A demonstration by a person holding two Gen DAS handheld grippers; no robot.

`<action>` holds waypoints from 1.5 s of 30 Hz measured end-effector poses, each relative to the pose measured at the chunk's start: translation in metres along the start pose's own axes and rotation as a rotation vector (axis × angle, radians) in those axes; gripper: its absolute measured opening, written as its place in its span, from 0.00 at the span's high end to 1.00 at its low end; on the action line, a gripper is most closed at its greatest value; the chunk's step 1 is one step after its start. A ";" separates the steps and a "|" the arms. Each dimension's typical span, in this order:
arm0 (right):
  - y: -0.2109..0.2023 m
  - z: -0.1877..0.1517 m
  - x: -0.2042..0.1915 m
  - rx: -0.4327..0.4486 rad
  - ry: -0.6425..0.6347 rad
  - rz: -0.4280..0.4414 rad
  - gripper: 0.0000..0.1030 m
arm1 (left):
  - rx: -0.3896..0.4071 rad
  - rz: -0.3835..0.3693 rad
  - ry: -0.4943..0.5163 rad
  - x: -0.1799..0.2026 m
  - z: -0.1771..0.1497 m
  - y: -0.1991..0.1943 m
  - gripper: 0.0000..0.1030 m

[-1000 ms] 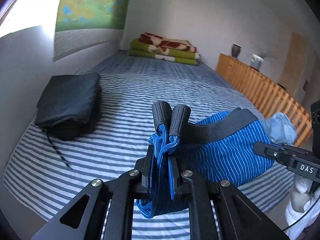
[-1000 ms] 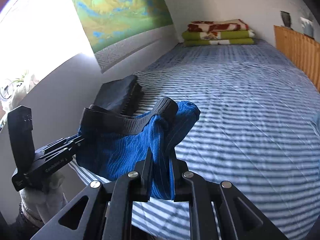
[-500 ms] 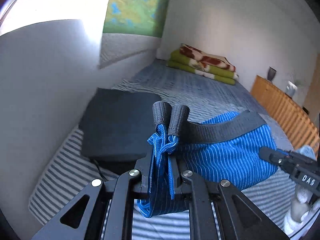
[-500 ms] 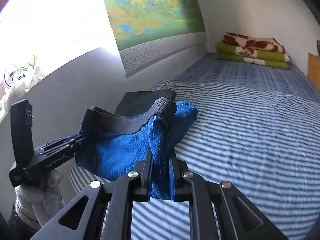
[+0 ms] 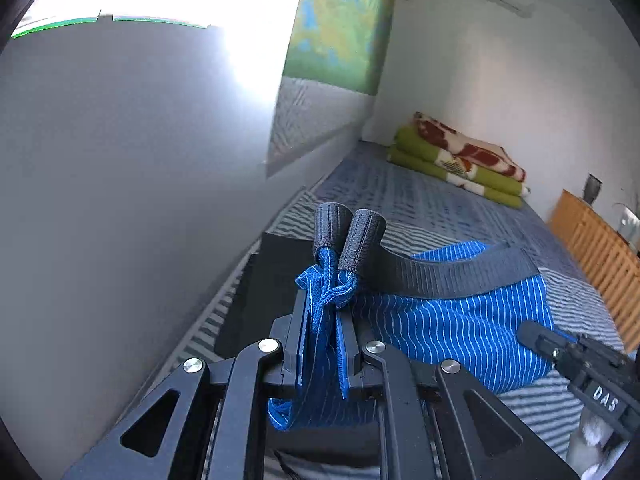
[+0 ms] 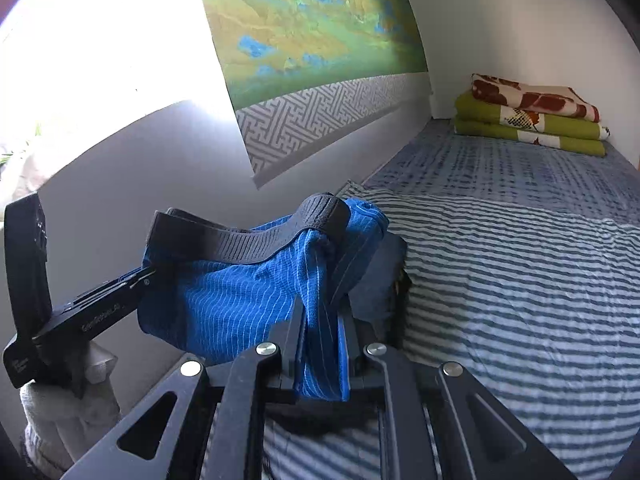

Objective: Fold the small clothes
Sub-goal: 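Carry the folded briefs with both grippers onto the black garment stack, then open both grippers to release the briefs and pull back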

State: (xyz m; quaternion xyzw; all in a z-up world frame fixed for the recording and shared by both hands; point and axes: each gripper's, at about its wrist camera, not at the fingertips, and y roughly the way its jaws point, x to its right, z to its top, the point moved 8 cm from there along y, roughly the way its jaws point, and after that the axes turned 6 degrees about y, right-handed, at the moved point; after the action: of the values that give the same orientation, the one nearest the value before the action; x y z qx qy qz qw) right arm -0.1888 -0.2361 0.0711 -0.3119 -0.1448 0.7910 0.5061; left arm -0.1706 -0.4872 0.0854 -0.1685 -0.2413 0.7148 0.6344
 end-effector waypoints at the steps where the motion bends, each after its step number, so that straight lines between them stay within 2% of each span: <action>1: 0.011 0.000 -0.001 -0.005 0.005 -0.001 0.89 | -0.007 -0.002 -0.014 -0.009 0.001 0.012 0.89; 7: 0.069 -0.013 0.006 -0.067 0.080 -0.019 0.89 | -0.059 -0.017 -0.068 -0.044 -0.014 0.070 0.89; 10: 0.090 -0.023 0.009 -0.078 0.060 -0.067 0.89 | -0.115 -0.023 -0.081 -0.052 -0.030 0.103 0.87; 11: 0.100 -0.025 0.011 -0.091 0.045 -0.092 0.88 | -0.154 -0.005 -0.072 -0.053 -0.039 0.115 0.82; 13: 0.128 -0.039 0.019 -0.202 0.007 -0.165 0.85 | -0.244 0.086 -0.070 -0.065 -0.057 0.138 0.72; 14: 0.136 -0.041 0.024 -0.229 0.006 -0.202 0.81 | -0.246 0.110 -0.077 -0.071 -0.060 0.141 0.55; 15: 0.137 -0.043 0.031 -0.231 0.013 -0.239 0.75 | -0.229 0.124 -0.091 -0.077 -0.059 0.140 0.44; 17: 0.131 -0.042 0.041 -0.211 0.039 -0.261 0.68 | -0.191 0.143 -0.130 -0.090 -0.056 0.132 0.42; 21: 0.117 -0.041 0.050 -0.192 0.064 -0.252 0.68 | -0.183 0.140 -0.110 -0.094 -0.059 0.113 0.43; 24: 0.096 -0.042 0.051 -0.184 0.050 -0.239 0.68 | -0.199 0.115 -0.090 -0.075 -0.069 0.097 0.43; 28: 0.066 -0.054 0.056 -0.187 0.028 -0.215 0.68 | -0.205 0.103 -0.043 -0.039 -0.082 0.066 0.43; 35: -0.009 -0.088 0.070 -0.227 0.024 -0.149 0.68 | -0.174 0.049 0.041 0.046 -0.106 -0.019 0.43; 40: -0.082 -0.112 0.080 -0.225 0.014 -0.117 0.68 | -0.116 0.010 0.091 0.104 -0.102 -0.089 0.43; 45: -0.162 -0.123 0.083 -0.168 -0.040 -0.113 0.67 | -0.050 -0.050 0.142 0.164 -0.092 -0.151 0.42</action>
State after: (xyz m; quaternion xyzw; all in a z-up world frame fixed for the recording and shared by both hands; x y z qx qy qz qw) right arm -0.0187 -0.1006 0.0367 -0.3286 -0.2382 0.7525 0.5187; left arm -0.0180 -0.3012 0.1049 -0.2286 -0.2174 0.6789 0.6630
